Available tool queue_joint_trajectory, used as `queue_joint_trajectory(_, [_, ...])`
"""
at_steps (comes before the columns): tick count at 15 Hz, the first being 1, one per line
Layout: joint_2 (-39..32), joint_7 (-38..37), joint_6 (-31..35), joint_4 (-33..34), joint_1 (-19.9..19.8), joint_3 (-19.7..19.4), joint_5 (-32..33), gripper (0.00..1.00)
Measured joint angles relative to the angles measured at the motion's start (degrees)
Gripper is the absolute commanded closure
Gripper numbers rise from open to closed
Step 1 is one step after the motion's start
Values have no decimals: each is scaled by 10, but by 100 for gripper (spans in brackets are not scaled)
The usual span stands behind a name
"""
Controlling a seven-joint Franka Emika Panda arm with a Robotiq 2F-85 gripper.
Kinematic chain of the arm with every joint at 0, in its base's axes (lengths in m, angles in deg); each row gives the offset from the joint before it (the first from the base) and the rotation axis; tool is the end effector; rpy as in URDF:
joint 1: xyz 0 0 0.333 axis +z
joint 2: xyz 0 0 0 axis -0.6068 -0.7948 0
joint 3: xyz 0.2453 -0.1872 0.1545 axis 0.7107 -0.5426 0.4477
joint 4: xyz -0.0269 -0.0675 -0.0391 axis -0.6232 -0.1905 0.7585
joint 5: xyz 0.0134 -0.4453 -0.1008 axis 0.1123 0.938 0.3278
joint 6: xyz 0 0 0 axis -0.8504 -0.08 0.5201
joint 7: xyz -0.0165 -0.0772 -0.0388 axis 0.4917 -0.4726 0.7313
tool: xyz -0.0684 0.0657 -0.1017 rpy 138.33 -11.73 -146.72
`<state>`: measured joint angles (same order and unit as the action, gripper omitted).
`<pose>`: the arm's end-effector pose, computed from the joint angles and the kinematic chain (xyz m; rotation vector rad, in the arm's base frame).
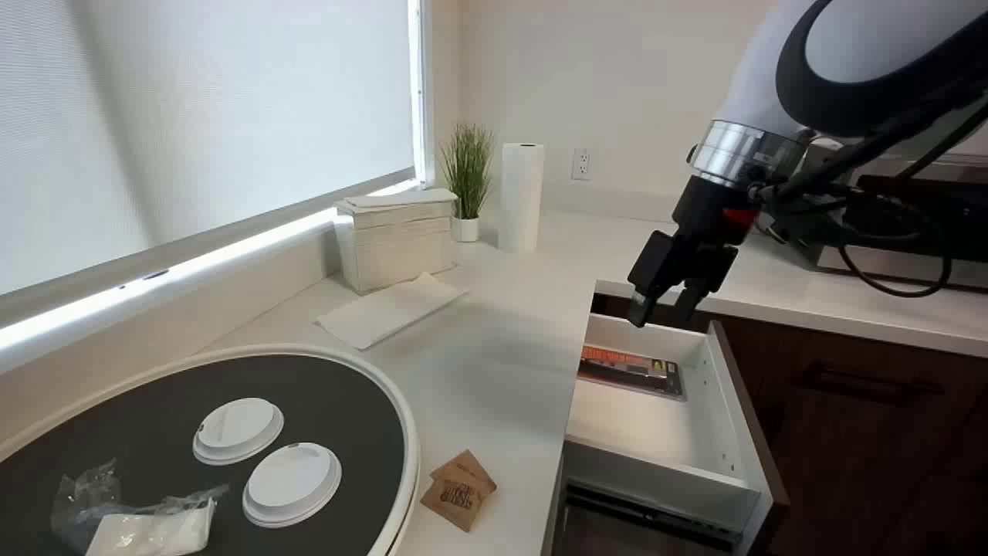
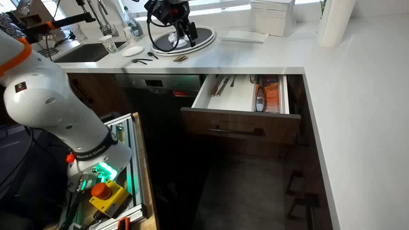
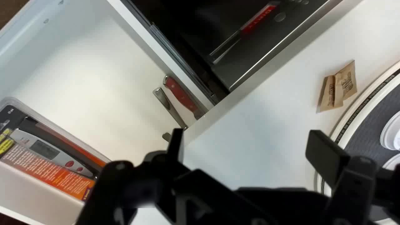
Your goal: Put two sachets in the open drawer.
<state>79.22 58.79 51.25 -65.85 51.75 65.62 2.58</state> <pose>0.4732 0.2041 0.3839 -2.8921 -0.3081 -0.1748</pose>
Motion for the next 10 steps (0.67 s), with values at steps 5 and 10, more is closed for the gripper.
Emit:
queue_joint_trajectory(5, [0, 0, 0, 0, 0, 0, 0, 0])
queue_joint_trajectory(10, [-28, 53, 1, 16, 16, 13, -8, 0])
